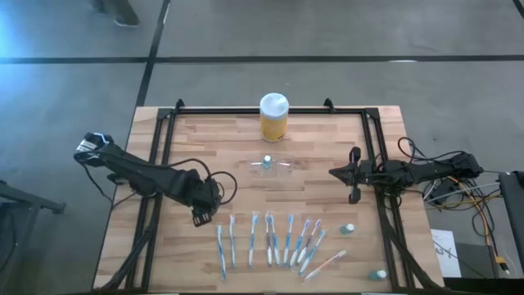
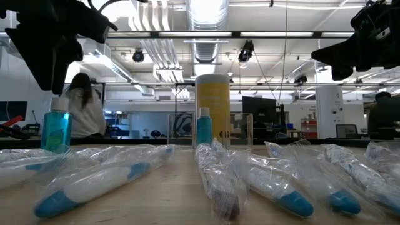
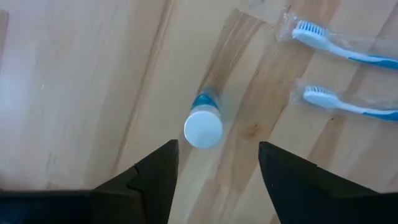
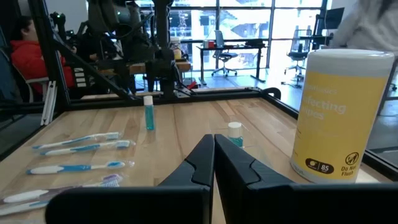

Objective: Pick & Place toothbrushing station
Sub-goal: Put the blue mouthwash into the middle of the transparent organizer

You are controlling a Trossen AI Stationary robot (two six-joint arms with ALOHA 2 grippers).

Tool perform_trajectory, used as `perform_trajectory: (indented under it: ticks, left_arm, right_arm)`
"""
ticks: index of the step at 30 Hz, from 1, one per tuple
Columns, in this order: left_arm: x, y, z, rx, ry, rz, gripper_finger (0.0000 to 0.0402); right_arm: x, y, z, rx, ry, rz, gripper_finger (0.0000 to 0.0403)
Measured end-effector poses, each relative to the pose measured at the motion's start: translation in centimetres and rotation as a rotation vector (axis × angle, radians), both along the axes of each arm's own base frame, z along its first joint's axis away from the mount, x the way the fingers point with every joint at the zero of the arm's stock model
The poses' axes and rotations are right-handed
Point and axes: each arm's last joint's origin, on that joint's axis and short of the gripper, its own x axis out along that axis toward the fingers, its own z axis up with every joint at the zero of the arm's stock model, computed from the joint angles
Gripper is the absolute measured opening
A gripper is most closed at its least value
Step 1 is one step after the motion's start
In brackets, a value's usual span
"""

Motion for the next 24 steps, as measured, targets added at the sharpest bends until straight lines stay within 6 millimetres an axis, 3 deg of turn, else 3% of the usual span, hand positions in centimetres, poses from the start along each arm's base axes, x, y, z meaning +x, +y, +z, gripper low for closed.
perform_trajectory:
  ticks: [12, 24]
  left_arm:
    - [0.5, 1.1, -0.4, 0.02, -0.026, 0.003, 0.0225]
    - [0.4, 1.9, -2.2, -0.014, 0.0, 0.037, 0.0222]
  right_arm:
    - [0.0, 0.0, 0.0, -0.001, 0.0, 0.0, 0.0008]
    - [0.0, 0.0, 0.1, -0.007, -0.004, -0.001, 0.0008]
